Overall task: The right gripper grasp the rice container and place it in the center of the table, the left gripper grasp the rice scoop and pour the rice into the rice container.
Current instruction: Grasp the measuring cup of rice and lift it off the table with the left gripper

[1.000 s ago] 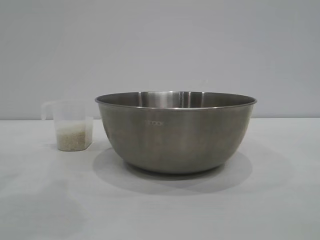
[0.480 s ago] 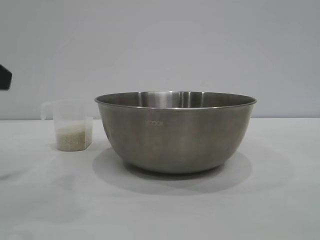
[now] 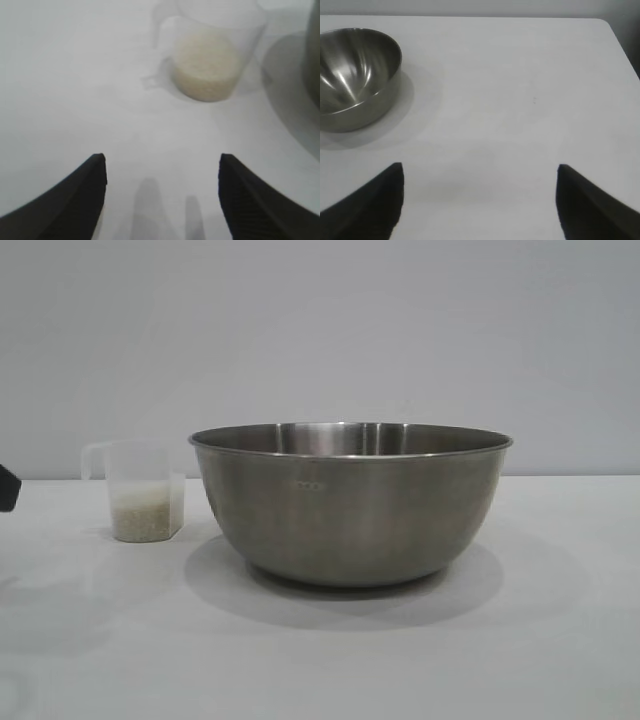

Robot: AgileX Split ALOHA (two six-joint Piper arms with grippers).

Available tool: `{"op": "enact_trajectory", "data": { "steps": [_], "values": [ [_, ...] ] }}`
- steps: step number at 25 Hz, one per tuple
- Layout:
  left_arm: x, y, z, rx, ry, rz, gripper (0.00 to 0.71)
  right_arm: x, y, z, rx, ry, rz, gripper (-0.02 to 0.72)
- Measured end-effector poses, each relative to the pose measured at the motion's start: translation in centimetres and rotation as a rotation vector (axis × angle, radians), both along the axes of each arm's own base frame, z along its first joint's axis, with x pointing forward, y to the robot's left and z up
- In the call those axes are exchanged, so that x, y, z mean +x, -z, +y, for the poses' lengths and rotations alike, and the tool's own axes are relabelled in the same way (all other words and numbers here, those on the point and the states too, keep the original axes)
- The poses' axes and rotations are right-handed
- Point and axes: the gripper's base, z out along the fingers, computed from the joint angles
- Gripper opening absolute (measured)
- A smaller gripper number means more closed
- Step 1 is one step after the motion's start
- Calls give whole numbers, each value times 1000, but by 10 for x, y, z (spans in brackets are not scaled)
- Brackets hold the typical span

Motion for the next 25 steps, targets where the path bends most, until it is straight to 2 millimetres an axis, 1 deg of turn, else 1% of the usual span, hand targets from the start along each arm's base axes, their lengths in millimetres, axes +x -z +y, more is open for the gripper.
{"op": "enact_trajectory", "data": {
  "steps": [3,9,13,25],
  "values": [
    [8,-1,-2,9,5,-21,465,0,0,0,0,0,0,567],
    [22,7,-4,16,7,-19,465,0,0,0,0,0,0,567],
    [32,7,-6,12,7,-39,465,0,0,0,0,0,0,567],
    [51,16,-10,28,14,-54,465,0,0,0,0,0,0,567]
  ]
}}
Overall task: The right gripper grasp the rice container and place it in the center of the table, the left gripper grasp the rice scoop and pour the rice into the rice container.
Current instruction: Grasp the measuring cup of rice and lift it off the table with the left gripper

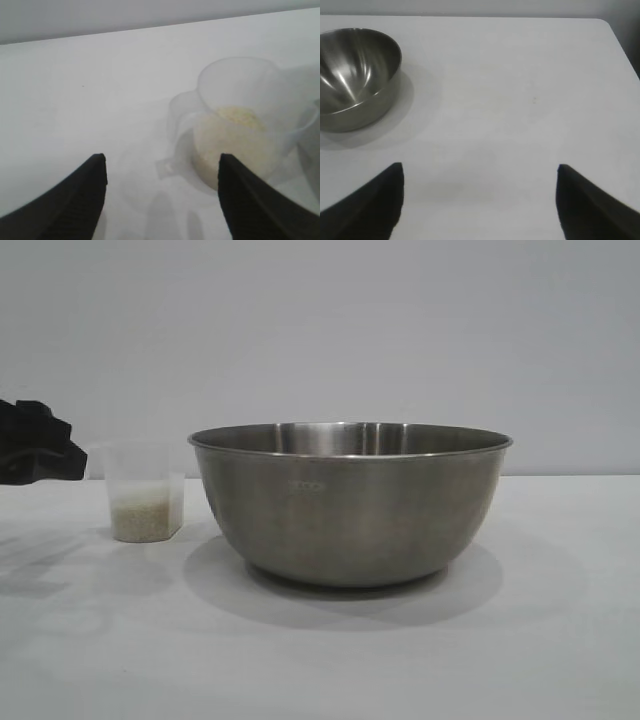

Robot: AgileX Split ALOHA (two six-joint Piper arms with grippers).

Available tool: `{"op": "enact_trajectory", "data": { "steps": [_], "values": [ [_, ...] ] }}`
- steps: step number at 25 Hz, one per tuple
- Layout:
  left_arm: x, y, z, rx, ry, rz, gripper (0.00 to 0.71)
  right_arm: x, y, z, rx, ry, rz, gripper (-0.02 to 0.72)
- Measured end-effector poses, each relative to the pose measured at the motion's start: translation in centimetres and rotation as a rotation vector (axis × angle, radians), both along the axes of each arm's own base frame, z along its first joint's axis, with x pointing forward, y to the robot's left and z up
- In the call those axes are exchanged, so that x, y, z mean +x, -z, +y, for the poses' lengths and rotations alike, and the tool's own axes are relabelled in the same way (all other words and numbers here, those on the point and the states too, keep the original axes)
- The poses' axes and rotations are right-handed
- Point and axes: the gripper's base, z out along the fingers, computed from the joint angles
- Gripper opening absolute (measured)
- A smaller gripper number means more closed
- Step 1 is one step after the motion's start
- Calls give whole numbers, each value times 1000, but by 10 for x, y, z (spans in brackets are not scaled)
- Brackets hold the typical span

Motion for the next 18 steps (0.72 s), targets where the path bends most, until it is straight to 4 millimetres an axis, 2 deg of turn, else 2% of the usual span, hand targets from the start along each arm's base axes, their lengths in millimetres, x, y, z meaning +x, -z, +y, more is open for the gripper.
{"op": "enact_trajectory", "data": {
  "steps": [9,18],
  "values": [
    [12,8,-1,16,-7,-5,465,0,0,0,0,0,1,567],
    [22,6,0,28,-36,-37,465,0,0,0,0,0,1,567]
  ]
}}
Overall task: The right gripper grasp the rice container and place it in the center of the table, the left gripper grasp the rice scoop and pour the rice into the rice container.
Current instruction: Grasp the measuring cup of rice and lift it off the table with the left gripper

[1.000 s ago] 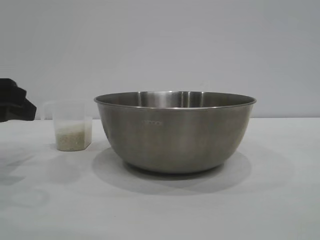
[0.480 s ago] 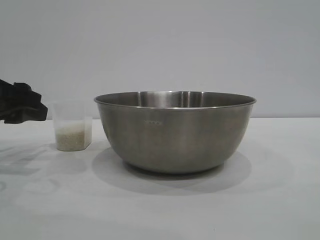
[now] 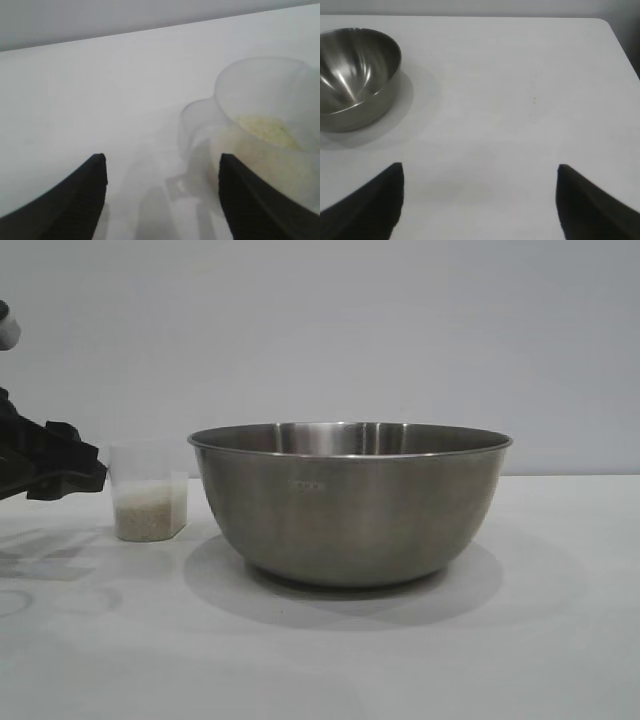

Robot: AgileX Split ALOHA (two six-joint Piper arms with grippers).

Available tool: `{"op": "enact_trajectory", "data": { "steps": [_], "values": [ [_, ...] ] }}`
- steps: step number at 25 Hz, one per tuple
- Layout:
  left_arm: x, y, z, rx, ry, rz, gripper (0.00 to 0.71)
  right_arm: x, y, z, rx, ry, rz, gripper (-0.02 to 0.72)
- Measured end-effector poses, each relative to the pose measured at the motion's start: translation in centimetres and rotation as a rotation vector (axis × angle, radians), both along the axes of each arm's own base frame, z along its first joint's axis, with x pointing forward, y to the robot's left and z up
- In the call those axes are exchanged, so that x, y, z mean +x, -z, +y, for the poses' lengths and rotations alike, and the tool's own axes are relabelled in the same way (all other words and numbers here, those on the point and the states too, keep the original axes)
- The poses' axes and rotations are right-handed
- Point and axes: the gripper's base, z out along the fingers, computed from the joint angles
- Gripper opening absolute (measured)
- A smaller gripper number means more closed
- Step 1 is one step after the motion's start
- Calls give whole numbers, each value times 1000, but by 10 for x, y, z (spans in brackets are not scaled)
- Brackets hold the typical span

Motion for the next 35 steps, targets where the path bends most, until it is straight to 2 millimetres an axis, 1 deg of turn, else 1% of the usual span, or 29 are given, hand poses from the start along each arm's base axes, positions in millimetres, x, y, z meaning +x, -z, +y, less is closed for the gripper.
{"op": "enact_trajectory", "data": {
  "steps": [4,9,10,11,12,13,15,20,22,23,26,27,33,35],
  "values": [
    [3,5,0,5,-1,7,465,0,0,0,0,0,0,567],
    [11,7,-2,3,1,-6,465,0,0,0,0,0,0,567],
    [12,7,-2,3,1,-7,423,0,0,0,0,0,0,567],
    [14,8,-3,3,2,-9,409,0,0,0,0,0,0,567],
    [14,10,-3,4,5,-7,414,0,0,0,0,0,0,567],
    [16,9,-4,3,7,-11,364,0,0,0,0,0,0,567],
    [18,10,-5,4,16,-15,300,0,0,0,0,0,0,567],
    [21,9,-6,5,25,-25,90,0,0,0,0,0,0,567],
    [23,8,-7,5,32,-32,35,0,0,0,0,0,0,567],
    [22,8,-8,7,43,-32,48,0,0,0,0,0,0,567],
    [22,8,-11,13,82,-34,48,0,0,0,0,0,0,567],
    [21,8,-12,15,95,-35,0,0,0,0,0,0,0,567],
    [21,8,-13,16,104,-35,0,0,0,0,0,0,0,567],
    [22,3,-13,16,104,-43,0,0,0,0,0,0,0,567]
  ]
}}
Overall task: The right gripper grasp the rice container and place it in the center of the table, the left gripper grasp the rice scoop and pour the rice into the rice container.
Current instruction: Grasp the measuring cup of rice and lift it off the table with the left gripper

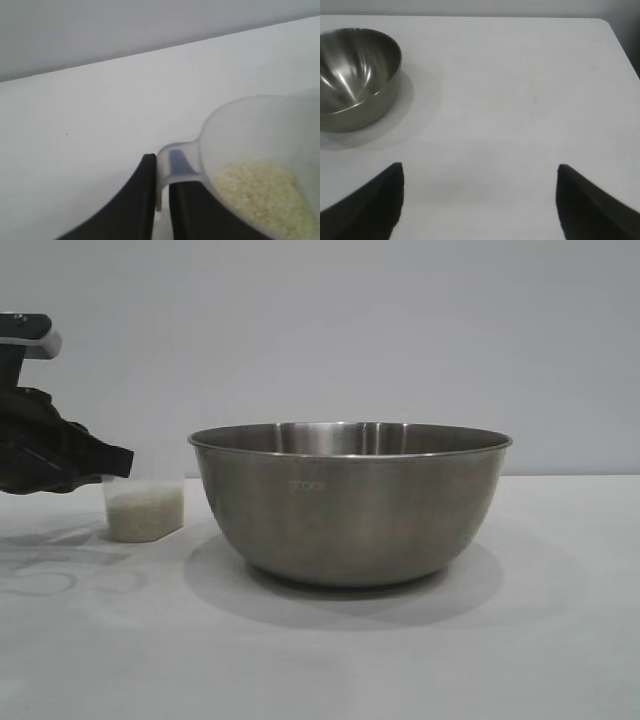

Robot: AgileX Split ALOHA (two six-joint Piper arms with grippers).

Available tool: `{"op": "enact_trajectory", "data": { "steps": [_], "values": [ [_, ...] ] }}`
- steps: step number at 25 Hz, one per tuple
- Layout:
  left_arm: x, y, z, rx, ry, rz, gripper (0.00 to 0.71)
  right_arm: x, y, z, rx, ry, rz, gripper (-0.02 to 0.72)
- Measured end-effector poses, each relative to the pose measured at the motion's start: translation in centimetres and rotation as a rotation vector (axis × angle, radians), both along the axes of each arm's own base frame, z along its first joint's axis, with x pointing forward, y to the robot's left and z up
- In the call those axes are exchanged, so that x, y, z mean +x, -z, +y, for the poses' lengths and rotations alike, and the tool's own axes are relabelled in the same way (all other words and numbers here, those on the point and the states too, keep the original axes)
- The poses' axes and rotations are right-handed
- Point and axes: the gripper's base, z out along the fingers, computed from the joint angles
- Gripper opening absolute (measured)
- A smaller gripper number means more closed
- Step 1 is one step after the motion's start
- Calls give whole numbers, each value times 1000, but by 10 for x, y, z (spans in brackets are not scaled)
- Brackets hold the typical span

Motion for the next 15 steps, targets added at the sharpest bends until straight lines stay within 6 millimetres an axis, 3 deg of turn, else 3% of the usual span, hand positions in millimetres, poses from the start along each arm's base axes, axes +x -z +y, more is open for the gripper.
{"op": "enact_trajectory", "data": {
  "steps": [15],
  "values": [
    [0,-71,-8,93,108,-246,0,0,0,0,0,0,0,567]
  ]
}}
